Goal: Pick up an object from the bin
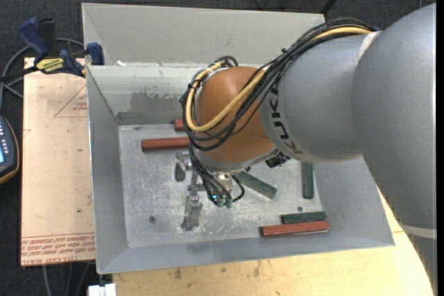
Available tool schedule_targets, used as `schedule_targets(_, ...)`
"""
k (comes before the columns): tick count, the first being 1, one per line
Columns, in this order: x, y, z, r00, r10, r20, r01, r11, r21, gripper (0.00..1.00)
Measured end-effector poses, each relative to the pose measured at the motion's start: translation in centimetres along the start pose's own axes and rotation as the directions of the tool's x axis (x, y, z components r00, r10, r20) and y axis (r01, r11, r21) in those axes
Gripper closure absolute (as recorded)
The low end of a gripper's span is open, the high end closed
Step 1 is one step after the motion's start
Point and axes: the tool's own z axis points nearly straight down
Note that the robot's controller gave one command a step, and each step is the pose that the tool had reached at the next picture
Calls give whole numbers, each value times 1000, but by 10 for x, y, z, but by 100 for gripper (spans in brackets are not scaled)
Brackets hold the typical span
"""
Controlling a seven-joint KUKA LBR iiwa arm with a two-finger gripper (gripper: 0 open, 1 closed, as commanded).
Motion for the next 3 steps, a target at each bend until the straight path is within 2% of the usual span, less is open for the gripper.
schedule_targets(1,-72,-49,52,978,-209,8,209,978,3,0)
schedule_targets(2,-89,-102,18,983,-184,14,184,983,3,0)
schedule_targets(3,-97,-239,47,948,-320,9,319,948,6,0)
